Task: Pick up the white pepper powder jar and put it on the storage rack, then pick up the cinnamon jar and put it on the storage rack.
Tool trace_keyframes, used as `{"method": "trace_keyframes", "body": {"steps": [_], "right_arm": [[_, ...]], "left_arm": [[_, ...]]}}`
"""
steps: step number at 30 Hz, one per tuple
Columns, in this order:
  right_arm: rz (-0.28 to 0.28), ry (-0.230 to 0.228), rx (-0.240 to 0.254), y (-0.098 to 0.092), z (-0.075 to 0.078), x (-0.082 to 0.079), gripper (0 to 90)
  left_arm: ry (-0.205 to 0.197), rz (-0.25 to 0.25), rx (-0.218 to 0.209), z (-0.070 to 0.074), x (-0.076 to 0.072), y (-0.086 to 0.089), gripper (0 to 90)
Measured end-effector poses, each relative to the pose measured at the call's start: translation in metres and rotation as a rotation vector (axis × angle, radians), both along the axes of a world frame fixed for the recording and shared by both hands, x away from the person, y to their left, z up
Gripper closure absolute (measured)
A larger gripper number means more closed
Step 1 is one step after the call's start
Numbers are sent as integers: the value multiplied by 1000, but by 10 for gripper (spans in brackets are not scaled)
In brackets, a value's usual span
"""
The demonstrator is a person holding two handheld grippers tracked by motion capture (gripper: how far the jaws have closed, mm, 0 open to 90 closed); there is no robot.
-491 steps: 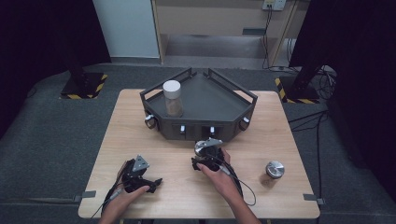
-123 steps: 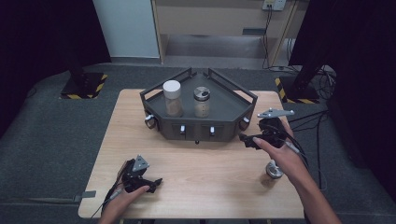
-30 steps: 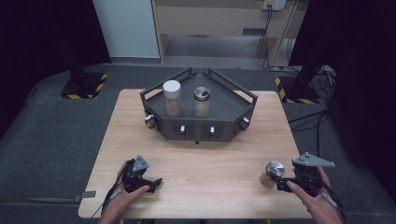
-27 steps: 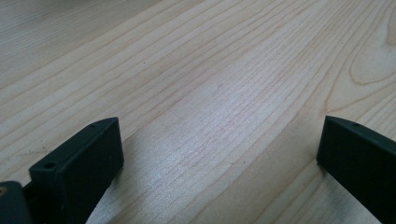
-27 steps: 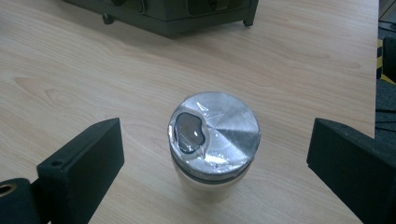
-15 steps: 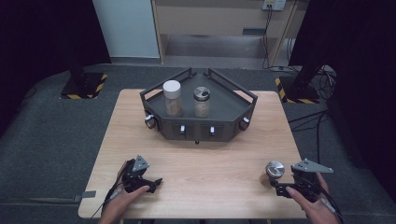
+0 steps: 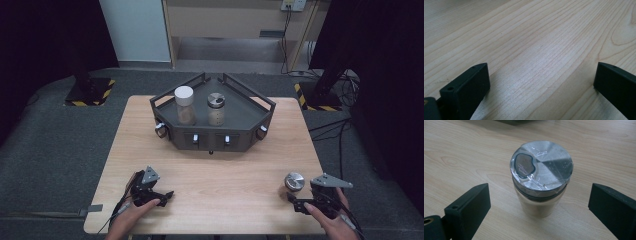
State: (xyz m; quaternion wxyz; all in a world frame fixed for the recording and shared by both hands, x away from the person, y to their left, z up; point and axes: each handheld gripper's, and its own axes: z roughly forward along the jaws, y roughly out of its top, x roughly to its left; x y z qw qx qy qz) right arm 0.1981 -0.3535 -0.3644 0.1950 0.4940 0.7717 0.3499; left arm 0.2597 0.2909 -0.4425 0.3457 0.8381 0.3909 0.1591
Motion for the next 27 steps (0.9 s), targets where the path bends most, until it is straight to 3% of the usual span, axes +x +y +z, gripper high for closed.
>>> {"method": "trace_keyframes", "body": {"steps": [27], "right_arm": [[-5, 35, -20, 12, -19, 16, 58]], "left_arm": [[0, 0, 0, 0, 0, 0, 0]]}}
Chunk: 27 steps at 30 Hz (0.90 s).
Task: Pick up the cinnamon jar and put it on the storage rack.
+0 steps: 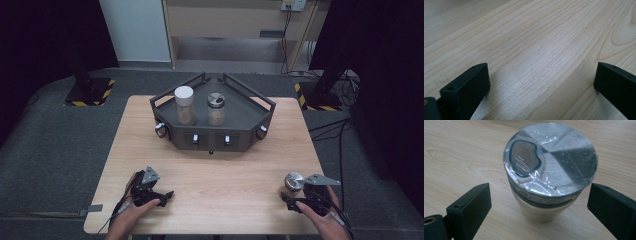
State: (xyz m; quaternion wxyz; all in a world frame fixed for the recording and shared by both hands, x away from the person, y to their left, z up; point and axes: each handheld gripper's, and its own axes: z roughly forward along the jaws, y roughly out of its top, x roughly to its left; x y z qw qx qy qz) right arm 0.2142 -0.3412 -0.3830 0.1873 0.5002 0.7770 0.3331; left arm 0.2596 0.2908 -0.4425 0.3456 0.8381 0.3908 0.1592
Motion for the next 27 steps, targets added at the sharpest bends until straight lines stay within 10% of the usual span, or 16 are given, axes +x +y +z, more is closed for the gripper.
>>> {"method": "trace_keyframes", "body": {"steps": [27], "right_arm": [[-23, 15, -27, 13, -13, 18, 286]], "left_arm": [[0, 0, 0, 0, 0, 0, 0]]}}
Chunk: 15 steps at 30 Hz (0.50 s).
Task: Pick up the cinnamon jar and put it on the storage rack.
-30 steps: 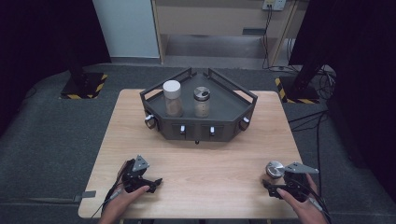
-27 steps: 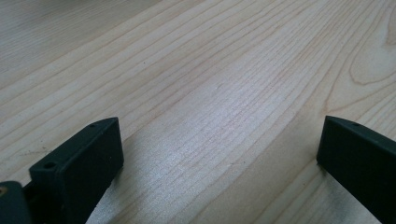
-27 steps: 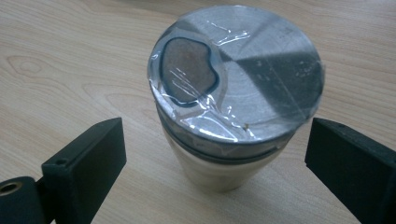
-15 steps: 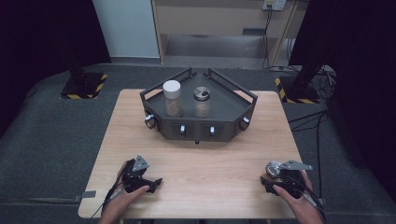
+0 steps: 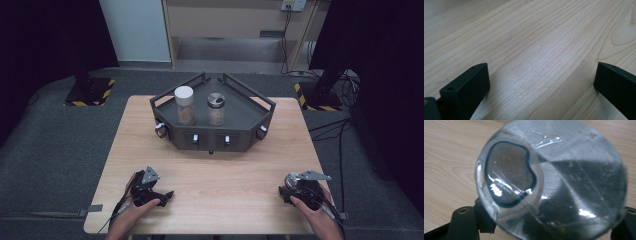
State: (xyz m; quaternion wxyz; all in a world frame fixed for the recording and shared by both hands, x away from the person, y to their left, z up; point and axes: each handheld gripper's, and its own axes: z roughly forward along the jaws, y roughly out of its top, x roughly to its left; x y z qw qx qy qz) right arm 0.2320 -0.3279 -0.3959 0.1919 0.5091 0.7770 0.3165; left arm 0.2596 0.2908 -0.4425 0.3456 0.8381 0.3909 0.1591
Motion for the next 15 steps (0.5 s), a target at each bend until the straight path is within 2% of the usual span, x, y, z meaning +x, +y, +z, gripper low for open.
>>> {"method": "trace_keyframes", "body": {"steps": [8, 15], "right_arm": [[-4, -20, -14, 3, -2, -4, 310], [-8, -15, -17, 4, -1, -3, 311]], "left_arm": [[0, 0, 0, 0, 0, 0, 0], [0, 0, 0, 0, 0, 0, 0]]}}
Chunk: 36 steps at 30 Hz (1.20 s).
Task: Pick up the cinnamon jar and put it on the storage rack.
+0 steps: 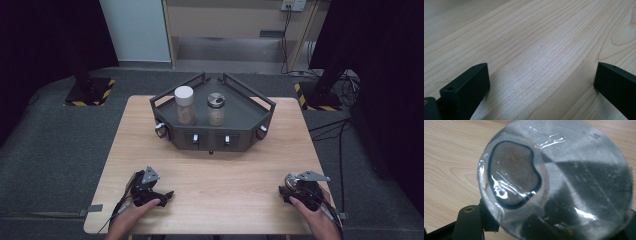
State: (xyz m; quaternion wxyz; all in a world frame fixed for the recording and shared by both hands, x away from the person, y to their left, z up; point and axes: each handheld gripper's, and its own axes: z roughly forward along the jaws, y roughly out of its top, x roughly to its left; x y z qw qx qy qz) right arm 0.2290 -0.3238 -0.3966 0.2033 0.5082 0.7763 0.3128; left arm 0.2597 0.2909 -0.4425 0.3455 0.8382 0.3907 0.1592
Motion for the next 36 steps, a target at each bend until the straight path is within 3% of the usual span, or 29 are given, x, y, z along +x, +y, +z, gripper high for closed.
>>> {"method": "trace_keyframes", "body": {"steps": [11, 20, 36], "right_arm": [[6, 2, 4, -1, 7, -1, 311], [31, -31, -11, 3, 26, -5, 312], [100, -31, -48, 19, 52, 5, 312]], "left_arm": [[0, 1, -1, 0, 0, 0, 0], [0, 0, 0, 0, 0, 0, 0], [0, 0, -1, 0, 0, 0, 0]]}}
